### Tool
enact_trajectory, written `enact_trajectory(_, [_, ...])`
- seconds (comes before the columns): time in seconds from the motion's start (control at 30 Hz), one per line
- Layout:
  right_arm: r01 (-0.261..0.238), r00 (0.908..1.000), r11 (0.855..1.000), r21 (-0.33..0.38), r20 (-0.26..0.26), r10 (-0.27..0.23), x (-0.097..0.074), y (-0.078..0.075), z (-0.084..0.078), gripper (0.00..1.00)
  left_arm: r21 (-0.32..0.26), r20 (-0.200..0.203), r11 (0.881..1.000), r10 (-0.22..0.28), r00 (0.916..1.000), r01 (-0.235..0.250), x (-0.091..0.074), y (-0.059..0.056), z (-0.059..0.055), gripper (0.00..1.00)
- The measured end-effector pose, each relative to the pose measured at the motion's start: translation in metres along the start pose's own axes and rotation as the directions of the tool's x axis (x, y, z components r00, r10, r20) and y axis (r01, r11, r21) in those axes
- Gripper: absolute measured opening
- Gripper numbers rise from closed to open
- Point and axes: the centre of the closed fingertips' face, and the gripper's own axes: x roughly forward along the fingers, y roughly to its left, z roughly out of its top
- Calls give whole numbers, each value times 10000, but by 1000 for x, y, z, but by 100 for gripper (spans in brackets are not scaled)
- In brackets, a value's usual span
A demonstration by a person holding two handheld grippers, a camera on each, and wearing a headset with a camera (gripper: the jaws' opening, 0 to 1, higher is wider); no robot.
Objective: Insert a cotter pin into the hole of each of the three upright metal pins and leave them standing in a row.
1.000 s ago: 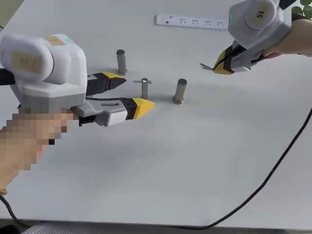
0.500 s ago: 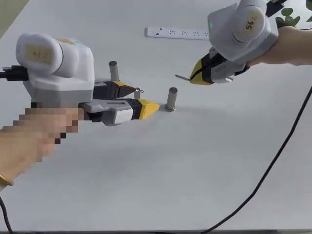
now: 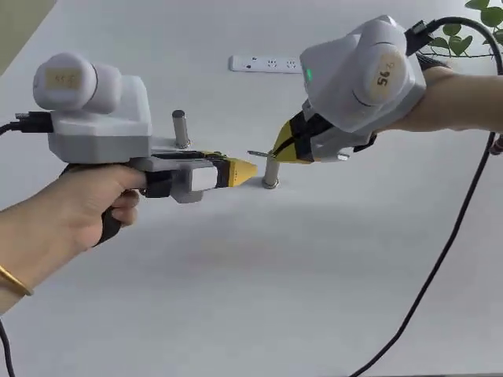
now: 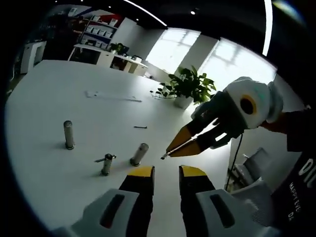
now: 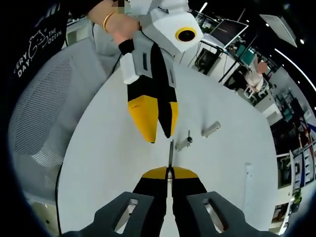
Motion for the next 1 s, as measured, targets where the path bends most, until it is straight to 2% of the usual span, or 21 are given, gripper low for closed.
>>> enact_trajectory(0.2, [-101, 9998, 9998, -198, 188, 104, 0, 7, 11, 0, -623, 69, 9978, -204, 9998, 207, 1, -5, 1, 12])
enact_trajectory(0.3, [-157, 9996, 9995, -279, 244, 164, -1, 10, 15, 0, -1093, 196, 9934, -333, 9993, 353, 2, -7, 2, 8])
enact_trajectory(0.4, [-176, 9995, 9993, -341, 266, 185, -1, 11, 17, 0, -1324, 238, 9902, -408, 9989, 436, 3, -8, 3, 7])
enact_trajectory(0.53, [-171, 9994, 9992, -371, 286, 182, -1, 11, 18, 0, -1328, 217, 9903, -387, 9990, 413, 3, -8, 2, 1])
enact_trajectory(1.0, [23, 9995, 9992, -405, 314, -11, -2, 12, 20, 0, -1171, 372, 9924, -325, 9988, 366, 1, -8, 3, 1])
